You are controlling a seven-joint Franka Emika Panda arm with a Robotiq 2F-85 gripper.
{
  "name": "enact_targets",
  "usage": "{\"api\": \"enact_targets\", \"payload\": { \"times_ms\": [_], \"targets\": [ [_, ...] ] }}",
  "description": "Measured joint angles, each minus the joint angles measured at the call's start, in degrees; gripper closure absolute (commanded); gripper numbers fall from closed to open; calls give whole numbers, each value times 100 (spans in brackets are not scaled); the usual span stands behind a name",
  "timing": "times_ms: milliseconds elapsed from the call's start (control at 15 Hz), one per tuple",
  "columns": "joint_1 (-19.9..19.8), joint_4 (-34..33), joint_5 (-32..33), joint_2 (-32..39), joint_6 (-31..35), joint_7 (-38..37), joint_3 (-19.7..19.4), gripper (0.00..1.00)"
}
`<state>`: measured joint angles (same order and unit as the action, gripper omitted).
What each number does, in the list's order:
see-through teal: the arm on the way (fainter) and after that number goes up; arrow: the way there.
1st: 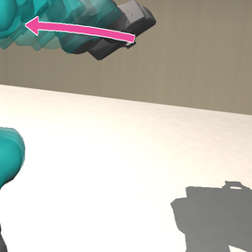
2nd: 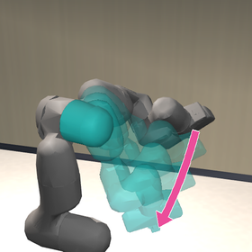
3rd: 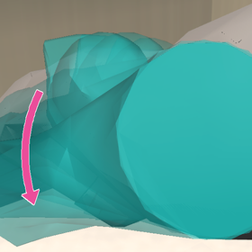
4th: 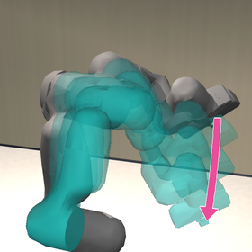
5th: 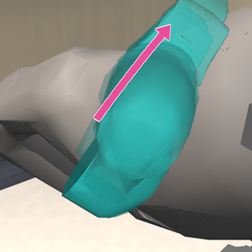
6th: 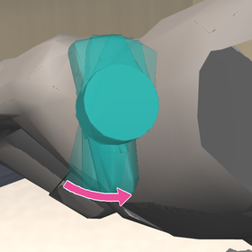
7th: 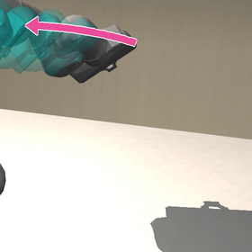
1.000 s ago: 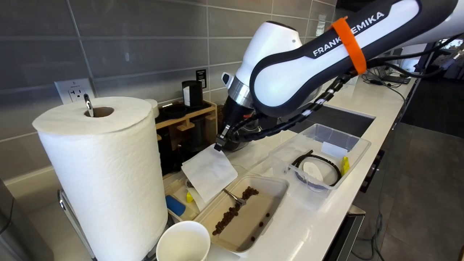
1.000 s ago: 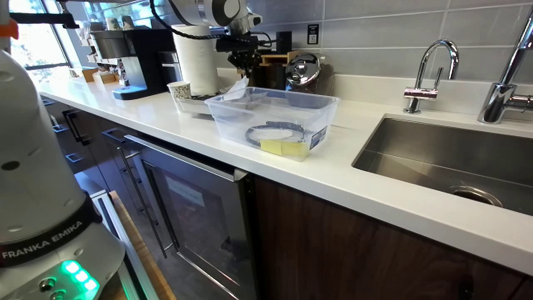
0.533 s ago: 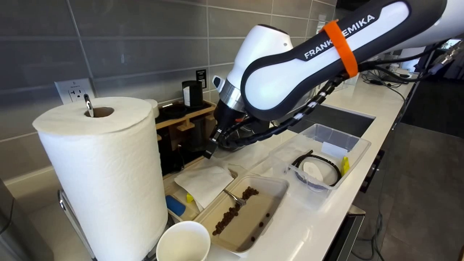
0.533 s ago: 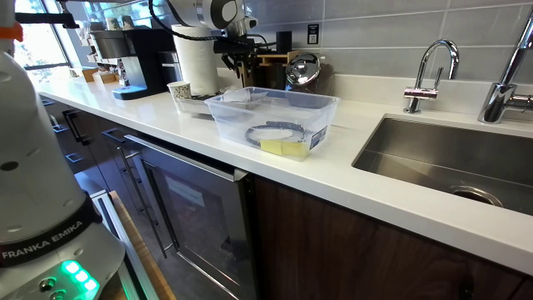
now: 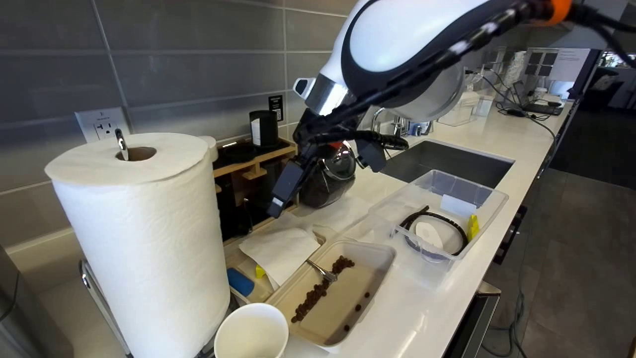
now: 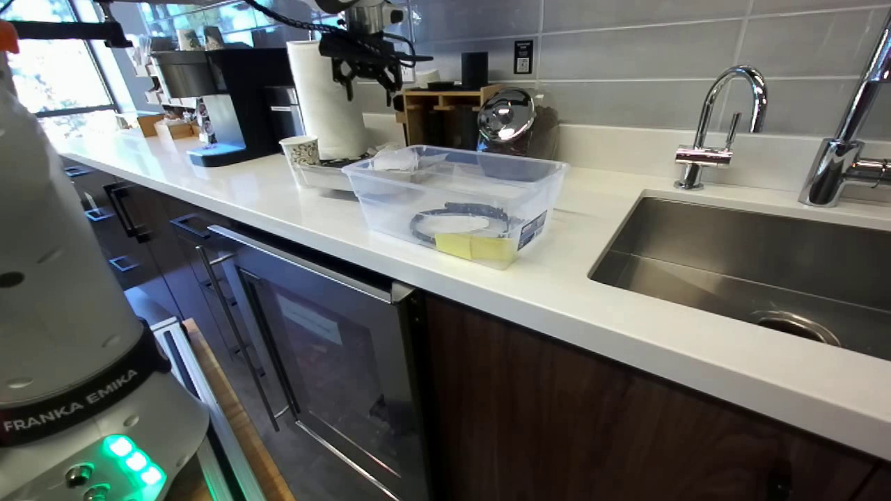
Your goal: Take the paper towel out of the plastic box
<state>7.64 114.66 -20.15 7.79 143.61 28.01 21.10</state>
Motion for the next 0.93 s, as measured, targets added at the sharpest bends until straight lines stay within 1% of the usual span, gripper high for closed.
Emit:
{"api": "enact_targets", "payload": {
  "times_ms": [200, 467, 667, 800, 933],
  "targets": [
    [98, 493, -577, -708, -473, 9, -7, 0],
    [351, 1622, -1074, -1843, -880, -150, -316, 0],
    [525, 2457, -986, -2736, -1497, -657, -615, 0],
    [526, 2873, -678, -3366, -2082, -1273, -757, 0],
    [515, 3152, -362, -3975, -2732, -1798, -889, 0]
  ]
}}
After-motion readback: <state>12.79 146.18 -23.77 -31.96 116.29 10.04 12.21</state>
